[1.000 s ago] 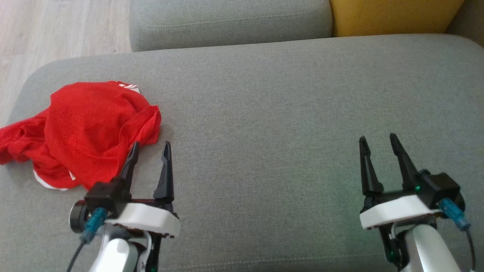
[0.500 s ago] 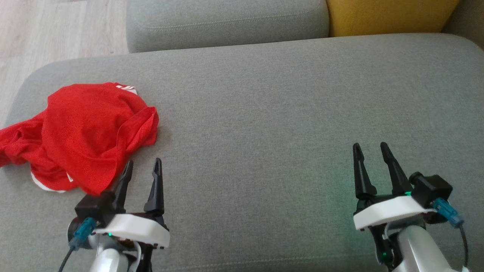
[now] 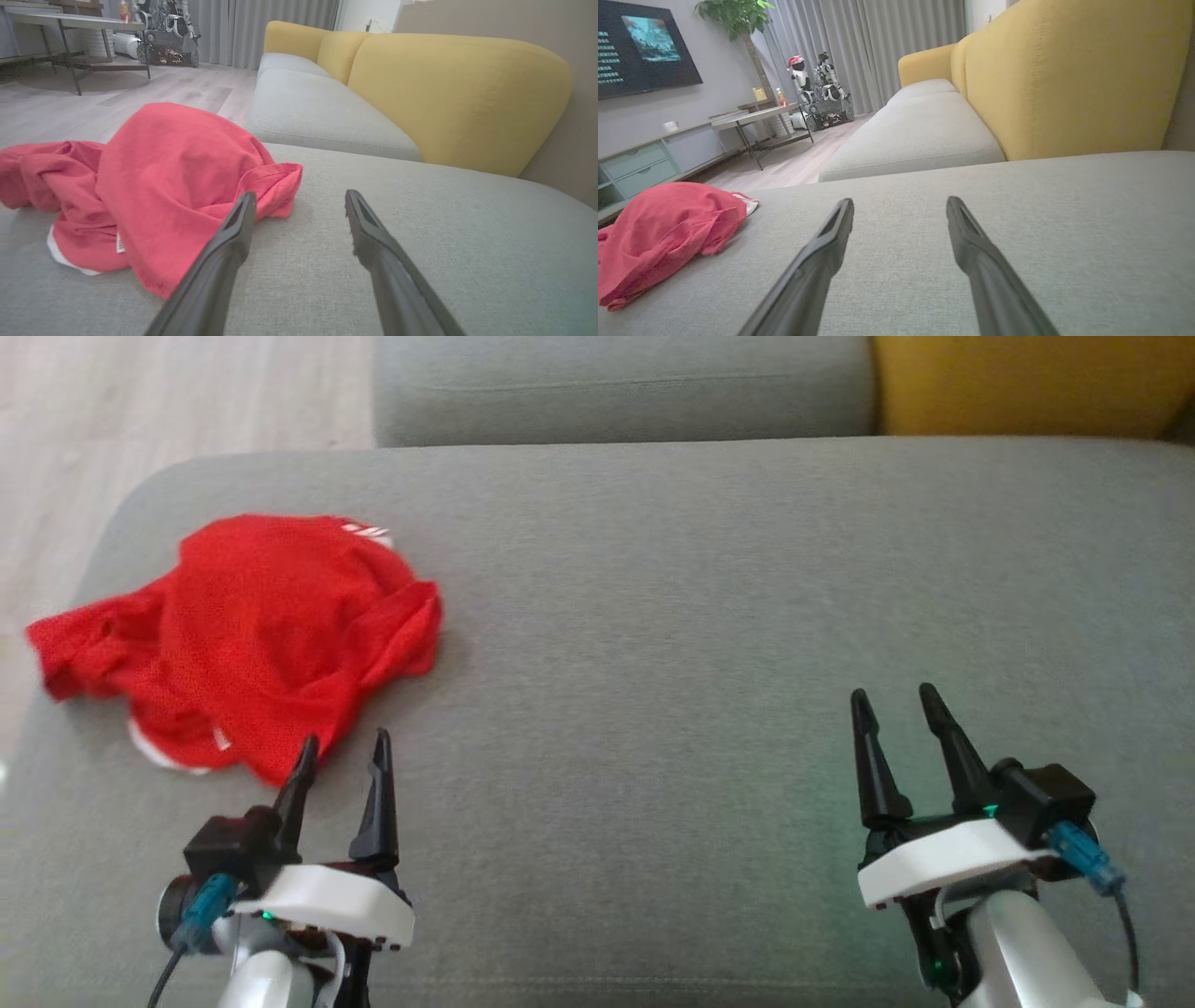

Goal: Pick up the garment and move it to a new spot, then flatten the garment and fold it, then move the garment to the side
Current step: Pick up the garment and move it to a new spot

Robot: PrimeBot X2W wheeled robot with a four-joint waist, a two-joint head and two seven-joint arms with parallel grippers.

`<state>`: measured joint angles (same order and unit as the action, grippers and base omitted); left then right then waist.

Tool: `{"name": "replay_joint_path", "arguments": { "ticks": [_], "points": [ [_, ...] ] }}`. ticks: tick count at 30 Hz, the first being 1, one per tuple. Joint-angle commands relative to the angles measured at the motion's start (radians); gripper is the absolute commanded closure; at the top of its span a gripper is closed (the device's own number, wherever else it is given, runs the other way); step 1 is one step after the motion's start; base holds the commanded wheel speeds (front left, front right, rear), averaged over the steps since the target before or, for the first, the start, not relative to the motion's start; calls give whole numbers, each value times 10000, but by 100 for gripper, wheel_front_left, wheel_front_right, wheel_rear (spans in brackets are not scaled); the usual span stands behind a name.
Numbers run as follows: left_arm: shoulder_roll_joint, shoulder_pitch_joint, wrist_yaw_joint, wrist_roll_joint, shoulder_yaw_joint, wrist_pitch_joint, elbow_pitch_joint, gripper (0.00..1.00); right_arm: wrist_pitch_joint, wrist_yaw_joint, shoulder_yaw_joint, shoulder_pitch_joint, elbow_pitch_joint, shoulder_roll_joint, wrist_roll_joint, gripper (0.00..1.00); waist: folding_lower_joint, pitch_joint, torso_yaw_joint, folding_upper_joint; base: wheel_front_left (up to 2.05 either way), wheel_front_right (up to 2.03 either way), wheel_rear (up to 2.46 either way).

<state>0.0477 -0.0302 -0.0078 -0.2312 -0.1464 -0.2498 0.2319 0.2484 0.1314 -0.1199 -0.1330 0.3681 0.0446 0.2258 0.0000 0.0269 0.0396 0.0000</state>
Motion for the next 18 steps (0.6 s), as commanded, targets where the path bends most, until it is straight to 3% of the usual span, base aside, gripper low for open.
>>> {"name": "replay_joint_path", "arguments": {
  "ticks": [1, 18],
  "points": [
    [28, -473, 68, 16, 399, -120, -339, 0, 134, -7, -299, -357, -367, 56, -132, 0, 0, 0, 384, 0, 0, 0, 0],
    [27, -161, 225, -317, 598, -120, -598, 0, 134, -7, -887, -292, -239, 56, 84, 0, 0, -135, 2946, 0, 0, 0, 0]
  ]
}}
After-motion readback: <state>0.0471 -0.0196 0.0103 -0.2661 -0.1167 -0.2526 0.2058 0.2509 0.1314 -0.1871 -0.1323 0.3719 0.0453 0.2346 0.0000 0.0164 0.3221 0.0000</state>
